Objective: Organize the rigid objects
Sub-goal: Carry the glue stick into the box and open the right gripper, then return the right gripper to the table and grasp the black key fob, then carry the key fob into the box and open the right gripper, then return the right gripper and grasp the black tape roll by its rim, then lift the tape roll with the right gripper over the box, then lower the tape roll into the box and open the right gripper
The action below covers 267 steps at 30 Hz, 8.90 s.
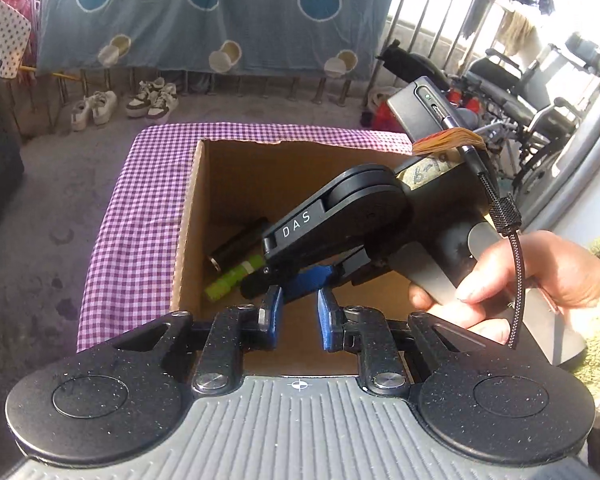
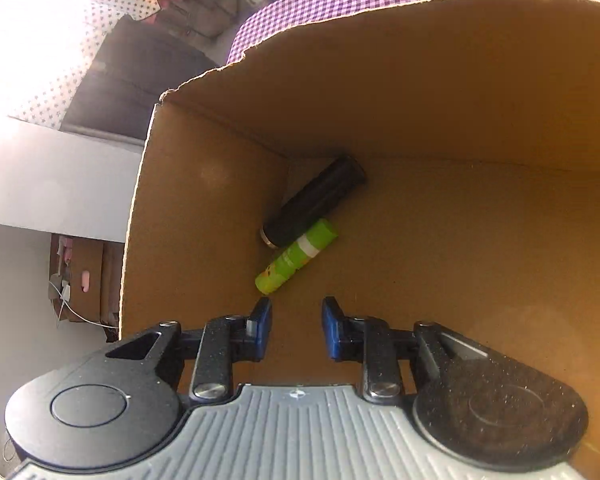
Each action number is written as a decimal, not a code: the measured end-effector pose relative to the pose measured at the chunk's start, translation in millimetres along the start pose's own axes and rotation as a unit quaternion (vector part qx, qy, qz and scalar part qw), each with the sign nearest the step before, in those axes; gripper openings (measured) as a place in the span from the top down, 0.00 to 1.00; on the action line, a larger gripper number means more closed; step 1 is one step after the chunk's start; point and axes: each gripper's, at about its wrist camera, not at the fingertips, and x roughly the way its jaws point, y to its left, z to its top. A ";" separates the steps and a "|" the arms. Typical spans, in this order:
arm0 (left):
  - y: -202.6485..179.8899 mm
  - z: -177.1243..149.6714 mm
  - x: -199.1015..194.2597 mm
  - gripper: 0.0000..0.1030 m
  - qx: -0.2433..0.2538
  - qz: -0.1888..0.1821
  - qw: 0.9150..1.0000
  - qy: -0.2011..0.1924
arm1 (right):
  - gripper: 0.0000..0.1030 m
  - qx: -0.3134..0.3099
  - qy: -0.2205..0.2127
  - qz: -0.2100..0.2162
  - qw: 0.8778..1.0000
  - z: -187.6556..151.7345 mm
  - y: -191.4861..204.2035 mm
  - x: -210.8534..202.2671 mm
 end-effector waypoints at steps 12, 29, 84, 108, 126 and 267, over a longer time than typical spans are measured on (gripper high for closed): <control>-20.4 -34.1 -72.8 0.43 0.028 -0.058 0.996 -0.066 | 0.35 -0.018 -0.148 0.081 0.985 -86.1 -1.8 -136.4; -121.5 -129.5 4.5 0.35 0.155 -0.135 0.977 0.054 | 0.50 0.220 -0.286 0.074 0.930 -315.1 -166.9 -117.0; -73.2 -32.9 -57.0 0.61 0.097 -0.029 0.992 -0.075 | 0.84 -0.072 -0.292 0.094 0.949 -178.1 36.9 -157.6; 15.4 -26.0 -53.3 0.57 0.008 0.006 0.999 -0.047 | 0.80 -0.036 -0.076 0.003 0.996 -43.7 50.3 -24.0; -32.9 -106.7 -77.3 0.42 0.077 -0.111 0.991 -0.010 | 0.76 0.000 -0.275 0.048 0.960 -282.0 -46.5 -141.8; -19.7 15.1 102.5 0.37 0.090 0.045 0.978 0.180 | 0.78 -0.064 -0.043 -0.079 0.994 -14.9 15.2 -12.0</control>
